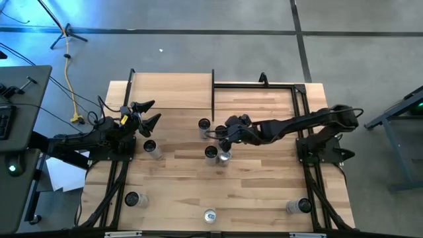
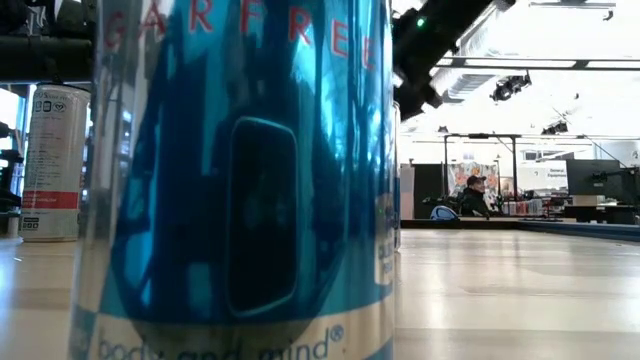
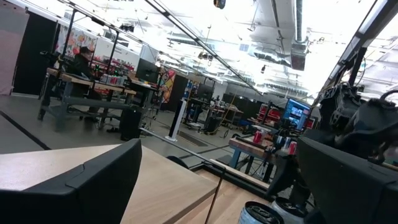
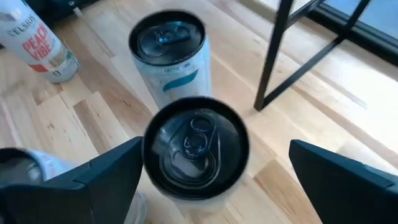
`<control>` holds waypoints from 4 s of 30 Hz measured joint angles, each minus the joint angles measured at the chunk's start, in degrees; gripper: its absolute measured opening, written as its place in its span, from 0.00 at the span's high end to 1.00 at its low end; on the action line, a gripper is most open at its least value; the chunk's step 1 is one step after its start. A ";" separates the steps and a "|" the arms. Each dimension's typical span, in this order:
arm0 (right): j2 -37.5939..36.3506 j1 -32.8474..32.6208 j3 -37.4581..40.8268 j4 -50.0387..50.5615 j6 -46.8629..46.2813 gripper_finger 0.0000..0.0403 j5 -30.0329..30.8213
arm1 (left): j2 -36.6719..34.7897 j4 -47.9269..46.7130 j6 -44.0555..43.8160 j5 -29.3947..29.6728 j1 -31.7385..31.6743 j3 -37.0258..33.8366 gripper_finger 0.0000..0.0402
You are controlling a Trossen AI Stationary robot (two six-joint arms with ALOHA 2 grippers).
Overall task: Place canned beverage on shelf
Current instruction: Move the right white yellow soda can to the center of the table, then put the top white pink soda can on the shelf
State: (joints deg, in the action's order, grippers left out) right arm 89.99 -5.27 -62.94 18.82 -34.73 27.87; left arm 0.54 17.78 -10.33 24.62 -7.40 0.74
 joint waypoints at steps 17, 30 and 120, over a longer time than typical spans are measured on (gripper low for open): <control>-14.36 -20.07 0.00 29.92 -22.57 0.04 29.19 | 0.00 -0.02 0.00 0.02 -0.02 0.00 0.00; -22.73 -37.10 19.74 37.20 -47.79 0.04 50.85 | 0.00 0.00 0.00 0.00 0.00 0.01 0.00; -85.33 24.18 59.43 -20.92 29.62 0.04 -31.27 | 0.00 0.00 0.00 0.00 -0.02 0.00 0.00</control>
State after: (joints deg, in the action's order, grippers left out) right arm 4.67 18.90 -3.51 -2.10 -5.10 -3.40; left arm 0.54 17.78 -10.33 24.62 -7.42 0.73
